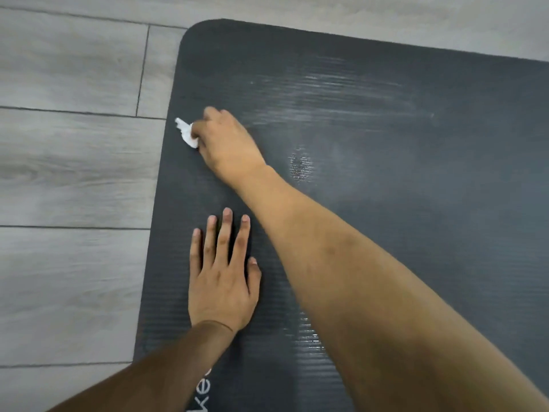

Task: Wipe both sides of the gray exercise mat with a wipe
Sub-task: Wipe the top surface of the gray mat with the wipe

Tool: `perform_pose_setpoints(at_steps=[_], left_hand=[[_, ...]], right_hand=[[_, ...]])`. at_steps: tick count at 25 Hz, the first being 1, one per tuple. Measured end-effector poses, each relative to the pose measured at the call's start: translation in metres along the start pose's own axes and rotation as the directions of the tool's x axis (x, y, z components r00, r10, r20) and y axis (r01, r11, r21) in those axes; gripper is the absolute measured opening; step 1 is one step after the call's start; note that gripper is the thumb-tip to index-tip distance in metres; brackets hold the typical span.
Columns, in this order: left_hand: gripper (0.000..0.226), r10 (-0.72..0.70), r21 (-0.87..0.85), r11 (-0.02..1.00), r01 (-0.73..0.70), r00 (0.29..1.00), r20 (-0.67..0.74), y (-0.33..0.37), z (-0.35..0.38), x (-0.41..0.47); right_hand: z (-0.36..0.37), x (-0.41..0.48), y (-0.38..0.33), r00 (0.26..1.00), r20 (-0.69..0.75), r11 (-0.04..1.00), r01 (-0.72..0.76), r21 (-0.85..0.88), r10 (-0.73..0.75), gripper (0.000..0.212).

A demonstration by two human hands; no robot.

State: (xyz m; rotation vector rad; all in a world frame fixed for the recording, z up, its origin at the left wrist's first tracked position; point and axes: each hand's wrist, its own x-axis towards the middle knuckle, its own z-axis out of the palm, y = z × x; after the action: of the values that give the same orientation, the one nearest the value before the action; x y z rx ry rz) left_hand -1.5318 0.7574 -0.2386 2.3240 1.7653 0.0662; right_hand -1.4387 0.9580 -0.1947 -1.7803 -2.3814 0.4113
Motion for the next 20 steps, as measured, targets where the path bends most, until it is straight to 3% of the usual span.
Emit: perform_pose_setpoints(at_steps=[1, 3, 5, 6, 8, 10, 11, 14, 17, 19, 20], left_hand=[[0.066, -0.009, 0.009, 1.0, 0.009, 1.0, 0.008, 0.0, 0.0, 0.002], [0.067, -0.016, 0.015, 1.0, 0.016, 1.0, -0.01, -0.001, 0.001, 0.004], [0.067, -0.018, 0.019, 1.0, 0.019, 0.999, -0.032, 0.0, 0.003, 0.002], [0.068, -0.014, 0.023, 1.0, 0.015, 0.999, -0.042, 0.0, 0.004, 0.002], [0.068, -0.008, 0.029, 1.0, 0.01, 0.998, -0.057, 0.0, 0.004, 0.004], [0.067, -0.011, 0.038, 0.999, 0.014, 0.997, -0.072, -0.001, 0.004, 0.005], [0.067, -0.009, 0.043, 0.999, 0.013, 0.997, -0.08, -0.001, 0.003, 0.005], [0.066, -0.006, 0.055, 0.998, 0.011, 0.996, -0.084, 0.0, 0.001, 0.007], [0.067, -0.011, 0.06, 0.998, 0.017, 0.996, -0.086, -0.001, 0.002, 0.006], [0.067, -0.008, 0.059, 0.998, 0.015, 0.995, -0.104, -0.001, 0.003, 0.007], [0.066, -0.009, 0.066, 0.998, 0.017, 0.994, -0.112, -0.001, 0.004, 0.007]], right_hand=[[-0.004, -0.006, 0.017, 0.999, -0.018, 0.999, 0.035, -0.005, -0.035, 0.023], [-0.016, -0.026, 0.09, 0.977, -0.156, 0.986, -0.158, -0.06, 0.147, 0.025], [-0.042, -0.065, 0.181, 0.815, -0.308, 0.839, -0.538, -0.085, 0.491, 0.03], [-0.054, -0.089, 0.219, 0.723, -0.344, 0.751, -0.656, -0.071, 0.599, 0.033], [-0.068, -0.119, 0.251, 0.651, -0.347, 0.693, -0.721, -0.002, 0.675, 0.038], [-0.055, -0.112, 0.236, 0.66, -0.384, 0.738, -0.668, 0.095, 0.646, 0.038], [-0.046, -0.104, 0.216, 0.706, -0.382, 0.791, -0.598, 0.129, 0.596, 0.034], [-0.004, -0.09, 0.11, 0.926, -0.335, 0.982, -0.139, 0.131, 0.176, 0.021], [0.015, -0.104, 0.049, 0.948, -0.248, 0.973, 0.221, 0.068, -0.198, 0.015], [0.004, -0.104, 0.086, 0.93, -0.264, 0.967, 0.248, -0.058, -0.255, 0.019], [-0.004, -0.104, 0.114, 0.94, -0.285, 0.982, 0.168, -0.085, -0.186, 0.022]])
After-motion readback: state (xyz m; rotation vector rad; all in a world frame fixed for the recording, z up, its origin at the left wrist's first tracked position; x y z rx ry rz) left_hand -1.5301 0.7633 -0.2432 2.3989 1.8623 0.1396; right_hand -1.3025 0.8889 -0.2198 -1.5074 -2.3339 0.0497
